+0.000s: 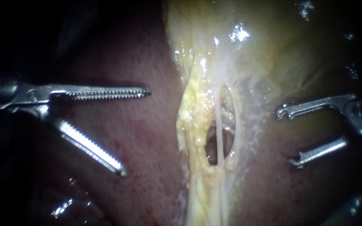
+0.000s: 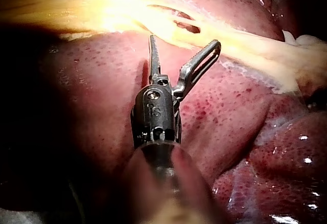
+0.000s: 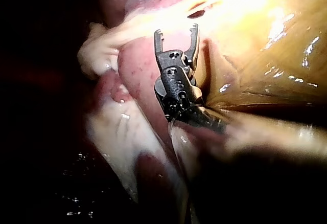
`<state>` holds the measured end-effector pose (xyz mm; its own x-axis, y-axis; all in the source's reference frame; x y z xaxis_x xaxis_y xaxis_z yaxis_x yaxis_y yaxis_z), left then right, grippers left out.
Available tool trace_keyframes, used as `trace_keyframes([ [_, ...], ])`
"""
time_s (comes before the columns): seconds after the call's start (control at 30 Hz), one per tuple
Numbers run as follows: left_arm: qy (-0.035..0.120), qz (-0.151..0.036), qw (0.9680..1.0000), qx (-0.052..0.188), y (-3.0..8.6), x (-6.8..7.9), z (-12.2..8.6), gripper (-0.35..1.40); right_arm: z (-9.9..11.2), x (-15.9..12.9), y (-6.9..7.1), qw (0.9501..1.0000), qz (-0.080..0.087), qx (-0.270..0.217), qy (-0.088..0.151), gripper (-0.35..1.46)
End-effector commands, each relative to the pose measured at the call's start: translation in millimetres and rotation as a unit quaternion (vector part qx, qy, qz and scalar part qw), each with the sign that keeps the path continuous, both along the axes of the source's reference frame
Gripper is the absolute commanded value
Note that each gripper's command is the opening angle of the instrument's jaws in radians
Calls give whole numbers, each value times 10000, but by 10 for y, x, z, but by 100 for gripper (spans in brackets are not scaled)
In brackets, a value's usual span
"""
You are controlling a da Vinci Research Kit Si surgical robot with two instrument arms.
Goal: Grabbing gallbladder
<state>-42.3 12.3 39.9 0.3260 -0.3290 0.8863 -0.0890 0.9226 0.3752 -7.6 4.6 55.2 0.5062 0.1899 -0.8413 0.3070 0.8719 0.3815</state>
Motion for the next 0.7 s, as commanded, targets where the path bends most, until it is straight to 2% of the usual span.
trace_keyframes([
  [0.03,4,-3,10000,2,0,0,0,97,0,0,0,10000,3,7,-5,53],
  [0.13,-1,2,10000,-22,2,-2,0,97,0,0,0,10000,3,7,-5,53],
  [0.2,29,-73,9998,178,5,-6,0,94,0,0,0,10000,3,7,-5,53],
  [0.3,149,-98,9993,341,8,-12,2,94,0,0,-1,10000,14,30,-19,53],
  [0.5,525,-87,9963,676,11,-17,6,91,0,0,-1,10000,14,30,-19,53],
  [0.6,621,-72,9952,758,12,-19,7,89,0,1,-1,10000,14,30,-19,53],
  [0.7,717,-136,9940,811,14,-21,10,87,-1,1,-1,10000,16,30,-20,53],
])
